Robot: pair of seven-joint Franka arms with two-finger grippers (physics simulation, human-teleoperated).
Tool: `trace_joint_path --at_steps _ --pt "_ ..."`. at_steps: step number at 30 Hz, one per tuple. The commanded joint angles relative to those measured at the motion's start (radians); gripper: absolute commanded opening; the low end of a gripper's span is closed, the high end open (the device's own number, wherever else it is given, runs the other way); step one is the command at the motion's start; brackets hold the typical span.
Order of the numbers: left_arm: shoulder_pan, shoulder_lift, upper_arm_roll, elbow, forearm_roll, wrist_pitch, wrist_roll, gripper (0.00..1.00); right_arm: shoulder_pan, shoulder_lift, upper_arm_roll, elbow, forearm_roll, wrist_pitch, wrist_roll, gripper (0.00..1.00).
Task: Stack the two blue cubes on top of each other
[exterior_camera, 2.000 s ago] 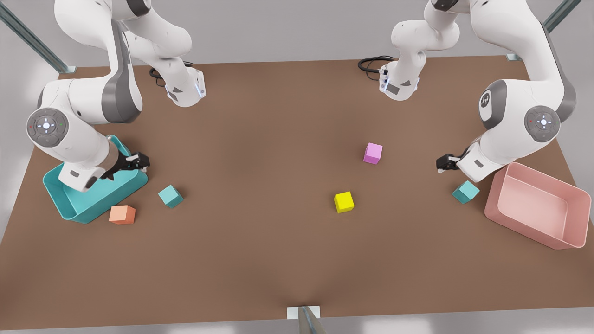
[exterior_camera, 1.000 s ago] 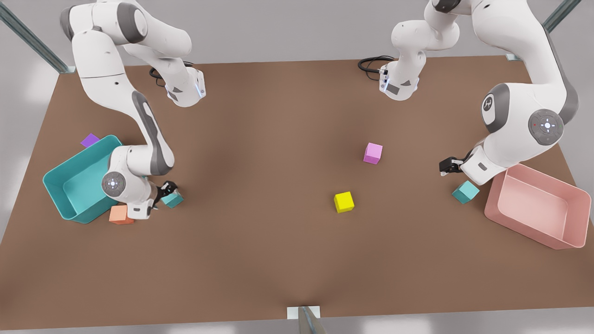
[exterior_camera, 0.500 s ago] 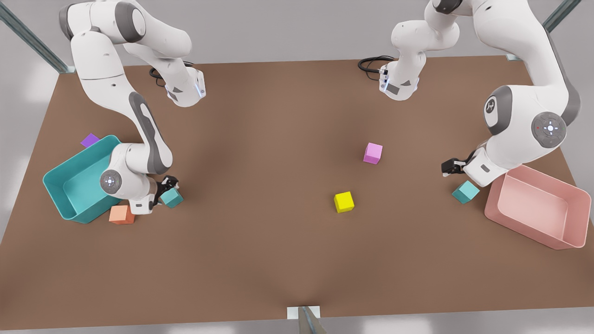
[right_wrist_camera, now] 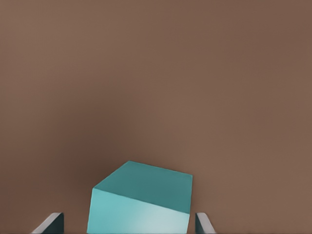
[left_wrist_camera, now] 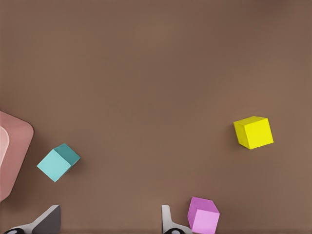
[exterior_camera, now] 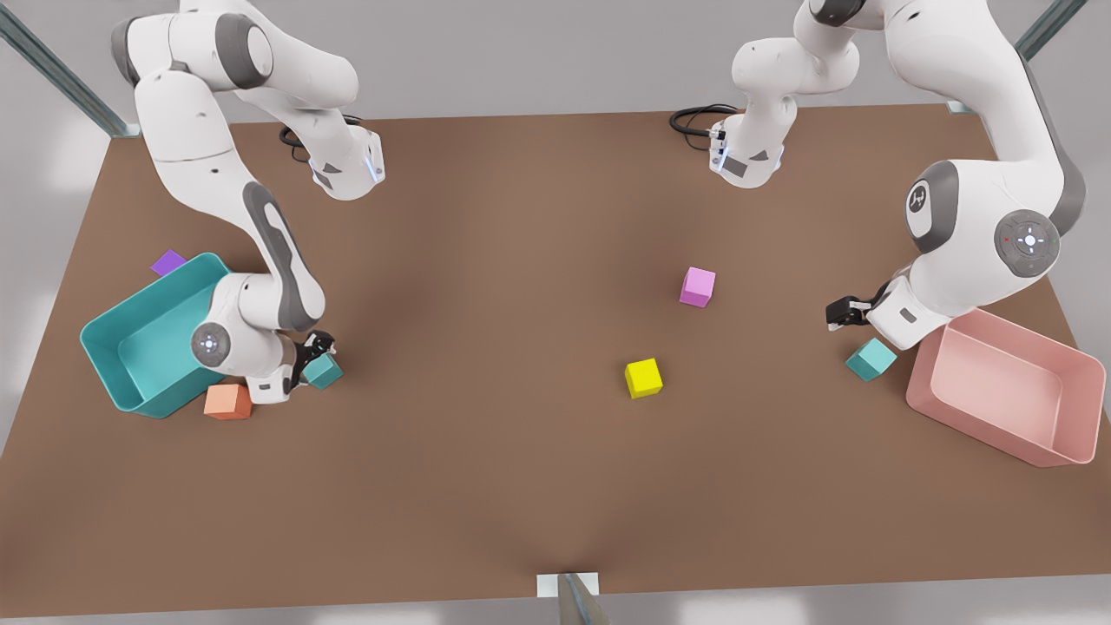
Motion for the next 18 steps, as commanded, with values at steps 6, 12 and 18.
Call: trace_joint_path --at_steps 6,12,18 --pt "-0.001 0.000 0.000 0.000 0.000 0.000 0.000 1.00 -0.002 0.035 -0.002 -0.007 0.000 0.053 -0.062 1.00" --pt "0.001 0.000 0.000 0.000 0.000 -0.002 0.000 1.00 -0.002 0.048 -0.003 -0.007 0.000 0.065 -0.060 0.70" --pt "0.002 0.008 -0.002 0.004 0.000 -0.003 -0.003 1.00 -0.002 0.061 0.000 0.008 0.006 0.062 -0.051 0.54"
